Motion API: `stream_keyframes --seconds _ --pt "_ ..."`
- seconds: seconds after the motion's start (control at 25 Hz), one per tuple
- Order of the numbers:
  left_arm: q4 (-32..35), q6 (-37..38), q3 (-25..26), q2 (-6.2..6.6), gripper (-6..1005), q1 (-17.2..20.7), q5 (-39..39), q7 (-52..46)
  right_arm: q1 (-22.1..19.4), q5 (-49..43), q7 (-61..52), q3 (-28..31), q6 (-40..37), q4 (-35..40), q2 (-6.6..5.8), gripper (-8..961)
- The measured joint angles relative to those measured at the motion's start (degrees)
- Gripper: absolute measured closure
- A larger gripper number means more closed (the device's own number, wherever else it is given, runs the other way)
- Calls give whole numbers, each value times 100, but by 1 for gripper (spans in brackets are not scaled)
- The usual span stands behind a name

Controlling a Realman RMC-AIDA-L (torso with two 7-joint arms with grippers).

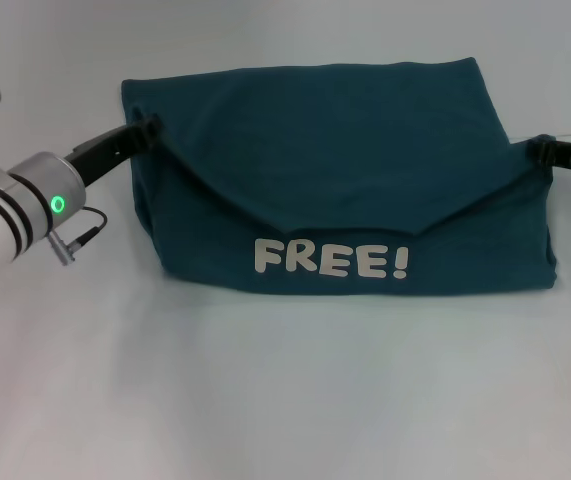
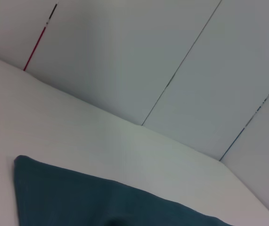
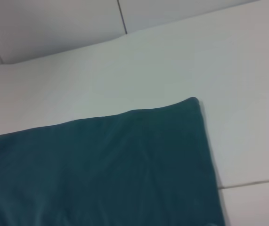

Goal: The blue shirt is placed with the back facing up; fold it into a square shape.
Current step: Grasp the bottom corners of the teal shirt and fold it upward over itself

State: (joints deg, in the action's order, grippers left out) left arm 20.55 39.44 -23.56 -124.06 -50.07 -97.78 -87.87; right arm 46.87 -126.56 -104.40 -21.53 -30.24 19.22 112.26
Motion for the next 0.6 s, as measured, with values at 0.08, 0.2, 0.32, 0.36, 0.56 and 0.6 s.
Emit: stream_keyframes --seconds 0.08,0.2,0.32,0.36,0.56,0.6 --pt "-30 -65 10 4 967 -15 24 13 0 0 0 0 104 0 33 762" --pt "-32 -153 27 5 878 -11 59 16 -22 0 0 0 149 30 42 704" --pt "1 -243 44 6 745 14 98 17 -41 0 -22 17 151 81 15 647" --pt "29 -270 44 9 671 30 130 17 -48 0 -40 27 135 106 -1 628" --pt "172 -217 3 33 404 160 223 3 -113 128 -63 32 -224 328 -37 503" --pt "194 -166 -26 37 356 201 222 -9 -135 136 -77 23 -396 349 -66 456"
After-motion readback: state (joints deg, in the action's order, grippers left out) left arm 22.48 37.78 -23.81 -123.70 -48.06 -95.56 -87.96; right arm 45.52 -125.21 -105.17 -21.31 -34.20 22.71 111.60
